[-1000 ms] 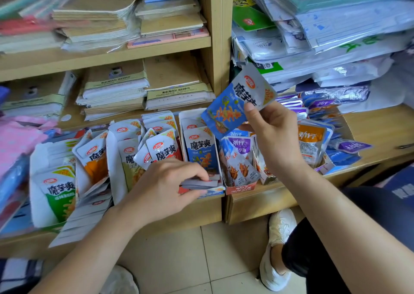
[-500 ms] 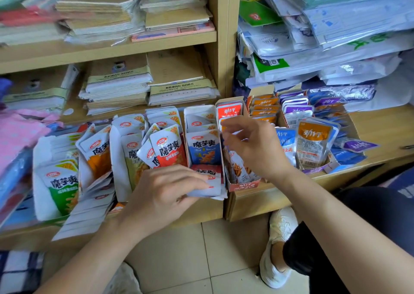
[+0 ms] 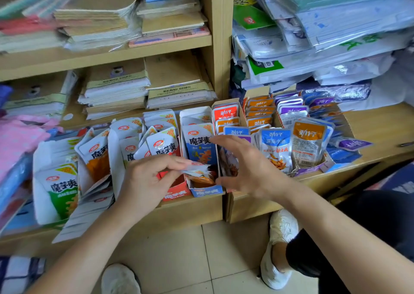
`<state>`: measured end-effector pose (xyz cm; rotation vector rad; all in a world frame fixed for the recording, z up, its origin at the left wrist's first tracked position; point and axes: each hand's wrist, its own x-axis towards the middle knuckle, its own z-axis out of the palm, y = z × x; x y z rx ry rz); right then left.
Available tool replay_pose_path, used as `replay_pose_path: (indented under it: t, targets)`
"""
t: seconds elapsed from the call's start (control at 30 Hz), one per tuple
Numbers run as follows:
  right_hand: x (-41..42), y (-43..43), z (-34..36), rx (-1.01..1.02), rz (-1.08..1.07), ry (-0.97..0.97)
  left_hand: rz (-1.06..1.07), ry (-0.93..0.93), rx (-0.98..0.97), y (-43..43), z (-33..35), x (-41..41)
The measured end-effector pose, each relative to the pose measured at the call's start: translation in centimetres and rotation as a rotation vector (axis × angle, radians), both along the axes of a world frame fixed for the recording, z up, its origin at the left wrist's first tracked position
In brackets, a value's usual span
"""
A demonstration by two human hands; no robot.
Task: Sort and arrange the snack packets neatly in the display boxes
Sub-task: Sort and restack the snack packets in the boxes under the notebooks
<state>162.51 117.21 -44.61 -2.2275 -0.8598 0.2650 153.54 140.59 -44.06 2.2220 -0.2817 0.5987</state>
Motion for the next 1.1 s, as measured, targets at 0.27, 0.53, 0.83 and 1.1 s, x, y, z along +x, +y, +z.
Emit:
replay_pose_path:
  t: [0.27,0.53,0.83,1.1]
  targets:
    - [-0.6,1.6,-2.2,-0.21,-0.024,-0.285,0.042,0.045,-0.189,1.2,1.1,-0.9]
    - [-0.5,2.0,-3.1,-0.285,-0.072,-0.295,0.104,-0.096,-0.399,2.9,2.4,-1.5]
    - [-1.6,1.2,2.3,0.613,-0.204,0.339,0.172,0.017,-0.783,3.6,3.6,-1.6]
    - [-2.2,3.0,3.4,0.512,0.129,0.711,0.085,0.158,-0.864,3.4,3.8,-2.2]
